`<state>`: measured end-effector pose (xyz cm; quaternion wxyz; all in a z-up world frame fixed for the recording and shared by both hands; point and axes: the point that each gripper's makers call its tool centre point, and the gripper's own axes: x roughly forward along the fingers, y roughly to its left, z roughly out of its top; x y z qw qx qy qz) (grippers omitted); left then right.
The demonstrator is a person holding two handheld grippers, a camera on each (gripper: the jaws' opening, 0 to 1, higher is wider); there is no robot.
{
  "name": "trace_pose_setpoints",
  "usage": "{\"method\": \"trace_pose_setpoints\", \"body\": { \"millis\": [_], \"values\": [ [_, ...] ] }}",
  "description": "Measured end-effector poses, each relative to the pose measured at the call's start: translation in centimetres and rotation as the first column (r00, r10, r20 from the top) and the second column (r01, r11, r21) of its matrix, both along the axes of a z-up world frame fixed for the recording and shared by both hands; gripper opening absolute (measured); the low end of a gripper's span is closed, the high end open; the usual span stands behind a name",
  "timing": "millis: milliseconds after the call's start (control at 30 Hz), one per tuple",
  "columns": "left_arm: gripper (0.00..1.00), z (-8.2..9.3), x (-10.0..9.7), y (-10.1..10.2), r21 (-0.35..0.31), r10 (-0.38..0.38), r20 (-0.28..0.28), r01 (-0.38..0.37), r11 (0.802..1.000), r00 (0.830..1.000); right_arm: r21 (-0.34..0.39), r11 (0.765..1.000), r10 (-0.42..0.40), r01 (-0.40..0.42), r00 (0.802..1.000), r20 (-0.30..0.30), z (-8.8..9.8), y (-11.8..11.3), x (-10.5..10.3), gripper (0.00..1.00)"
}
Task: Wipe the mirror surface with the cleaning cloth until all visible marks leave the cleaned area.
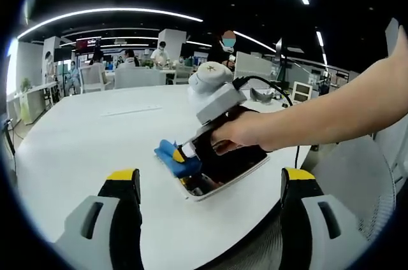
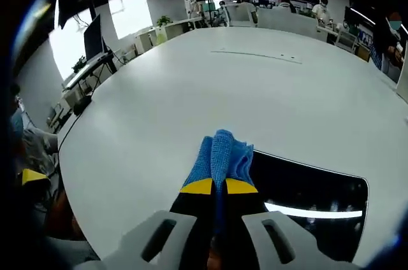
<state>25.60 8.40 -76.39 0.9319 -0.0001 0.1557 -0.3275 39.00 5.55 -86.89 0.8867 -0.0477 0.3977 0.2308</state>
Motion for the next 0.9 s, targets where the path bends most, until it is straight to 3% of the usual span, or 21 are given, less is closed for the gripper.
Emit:
{"method": "trace_pose_setpoints", "body": {
  "millis": [500,900],
  "values": [
    [0.9,0.0,0.0,0.0,-0.004,0.008,-0.002,-0.008,1.0,1.0,0.054,0.998,-0.014,0.018,0.998,-0.057,-0.1,0.1,-1.4,0.0],
    [0.9,0.0,0.0,0.0,-0.005,0.008,-0.004,-0.008,1.0,1.0,0.037,0.999,0.026,-0.025,0.999,-0.025,0.0,0.2,-1.8,0.0]
  ]
}}
